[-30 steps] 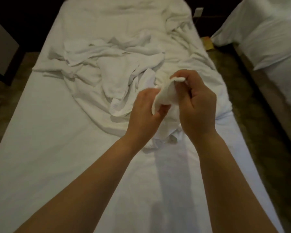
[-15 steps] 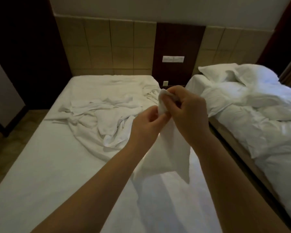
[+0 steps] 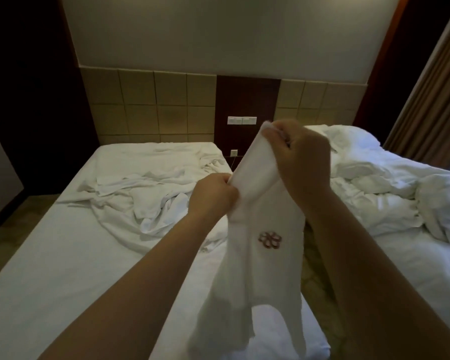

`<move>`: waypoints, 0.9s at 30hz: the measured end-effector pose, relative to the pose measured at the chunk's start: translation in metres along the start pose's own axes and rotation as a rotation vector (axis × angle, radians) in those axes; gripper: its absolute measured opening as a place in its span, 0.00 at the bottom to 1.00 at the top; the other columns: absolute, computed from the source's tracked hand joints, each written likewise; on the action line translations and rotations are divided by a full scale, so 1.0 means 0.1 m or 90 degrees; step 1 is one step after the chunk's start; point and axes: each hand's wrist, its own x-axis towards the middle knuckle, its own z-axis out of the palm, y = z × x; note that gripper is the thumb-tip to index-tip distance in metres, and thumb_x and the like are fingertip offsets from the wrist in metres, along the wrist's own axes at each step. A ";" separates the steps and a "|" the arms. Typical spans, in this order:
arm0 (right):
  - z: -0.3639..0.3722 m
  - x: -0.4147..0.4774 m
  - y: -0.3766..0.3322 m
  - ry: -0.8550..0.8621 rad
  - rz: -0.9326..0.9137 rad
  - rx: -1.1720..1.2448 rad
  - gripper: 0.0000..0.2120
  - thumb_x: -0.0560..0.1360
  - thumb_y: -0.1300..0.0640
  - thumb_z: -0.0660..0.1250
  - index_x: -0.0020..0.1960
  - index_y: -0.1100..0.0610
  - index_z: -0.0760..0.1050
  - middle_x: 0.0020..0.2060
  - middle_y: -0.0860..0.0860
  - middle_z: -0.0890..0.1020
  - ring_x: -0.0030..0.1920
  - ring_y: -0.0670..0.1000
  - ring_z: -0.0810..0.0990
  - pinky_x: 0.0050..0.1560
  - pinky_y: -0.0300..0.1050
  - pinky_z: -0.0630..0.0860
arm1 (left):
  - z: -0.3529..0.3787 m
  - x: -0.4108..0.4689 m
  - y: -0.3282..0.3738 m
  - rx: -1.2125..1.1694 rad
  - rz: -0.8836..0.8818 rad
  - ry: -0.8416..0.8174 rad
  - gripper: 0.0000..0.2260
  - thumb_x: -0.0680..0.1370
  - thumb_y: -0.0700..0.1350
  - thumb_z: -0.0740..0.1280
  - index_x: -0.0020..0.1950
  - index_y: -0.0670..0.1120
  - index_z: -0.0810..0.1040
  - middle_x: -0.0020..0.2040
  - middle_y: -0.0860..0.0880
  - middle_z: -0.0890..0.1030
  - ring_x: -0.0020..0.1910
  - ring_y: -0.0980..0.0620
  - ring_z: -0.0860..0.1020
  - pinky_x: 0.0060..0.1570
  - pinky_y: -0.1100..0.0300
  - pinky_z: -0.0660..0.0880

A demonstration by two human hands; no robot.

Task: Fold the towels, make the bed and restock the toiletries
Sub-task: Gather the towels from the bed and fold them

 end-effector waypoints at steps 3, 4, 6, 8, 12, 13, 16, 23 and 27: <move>-0.28 0.14 0.00 0.039 0.044 0.015 0.14 0.79 0.51 0.63 0.47 0.60 0.80 0.34 0.46 0.76 0.30 0.42 0.70 0.36 0.24 0.64 | -0.02 -0.03 -0.11 0.041 -0.005 -0.014 0.10 0.71 0.36 0.60 0.33 0.48 0.75 0.29 0.52 0.72 0.34 0.51 0.70 0.33 0.60 0.64; -0.33 0.17 0.00 0.037 0.060 0.020 0.14 0.79 0.51 0.63 0.47 0.60 0.80 0.34 0.46 0.76 0.30 0.41 0.70 0.35 0.25 0.64 | -0.02 -0.04 -0.13 0.059 0.005 -0.013 0.11 0.71 0.35 0.60 0.31 0.48 0.72 0.29 0.52 0.71 0.33 0.52 0.68 0.32 0.60 0.63; -0.36 0.21 -0.03 0.050 0.090 0.028 0.13 0.79 0.50 0.63 0.46 0.59 0.80 0.32 0.44 0.74 0.31 0.39 0.71 0.35 0.26 0.64 | 0.00 -0.06 -0.17 0.093 0.022 -0.012 0.13 0.71 0.36 0.60 0.29 0.49 0.66 0.28 0.52 0.68 0.31 0.52 0.66 0.30 0.60 0.59; -0.34 0.25 -0.11 0.086 0.112 0.053 0.12 0.79 0.50 0.63 0.43 0.55 0.78 0.30 0.41 0.71 0.30 0.41 0.70 0.35 0.29 0.63 | 0.03 -0.09 -0.26 0.101 0.001 -0.022 0.12 0.72 0.36 0.60 0.31 0.49 0.68 0.30 0.53 0.69 0.33 0.52 0.67 0.30 0.60 0.59; -0.45 0.35 -0.17 0.203 0.151 0.053 0.12 0.78 0.48 0.63 0.39 0.52 0.72 0.26 0.40 0.69 0.28 0.40 0.69 0.35 0.31 0.62 | 0.10 -0.15 -0.61 0.080 -0.050 -0.052 0.10 0.75 0.37 0.59 0.35 0.46 0.70 0.33 0.51 0.72 0.40 0.48 0.71 0.32 0.60 0.62; -0.51 0.38 -0.14 0.237 0.160 0.049 0.13 0.77 0.48 0.63 0.38 0.53 0.73 0.26 0.41 0.68 0.28 0.40 0.68 0.34 0.32 0.62 | 0.12 -0.15 -0.68 0.075 -0.056 -0.067 0.11 0.77 0.38 0.58 0.35 0.46 0.70 0.35 0.49 0.74 0.42 0.46 0.72 0.35 0.59 0.64; -0.68 0.36 0.05 0.229 0.204 -0.035 0.17 0.78 0.49 0.62 0.41 0.61 0.78 0.30 0.46 0.73 0.31 0.44 0.68 0.34 0.33 0.60 | 0.12 -0.15 -0.82 0.054 -0.092 -0.100 0.12 0.81 0.43 0.54 0.45 0.42 0.75 0.50 0.39 0.80 0.51 0.41 0.75 0.48 0.55 0.69; -0.62 -0.07 0.12 -0.019 0.287 -0.078 0.13 0.81 0.55 0.59 0.55 0.63 0.76 0.38 0.50 0.75 0.33 0.40 0.70 0.31 0.22 0.64 | -0.12 -0.12 -0.27 -0.183 -0.094 -0.147 0.19 0.81 0.52 0.60 0.62 0.38 0.76 0.59 0.40 0.78 0.60 0.40 0.76 0.61 0.49 0.73; -0.29 -0.47 -0.20 -0.447 0.263 0.030 0.21 0.79 0.55 0.64 0.70 0.50 0.63 0.35 0.47 0.74 0.33 0.43 0.74 0.31 0.30 0.71 | -0.30 -0.15 0.12 -0.142 0.086 -0.179 0.09 0.80 0.49 0.62 0.46 0.49 0.80 0.43 0.51 0.79 0.45 0.53 0.78 0.50 0.58 0.76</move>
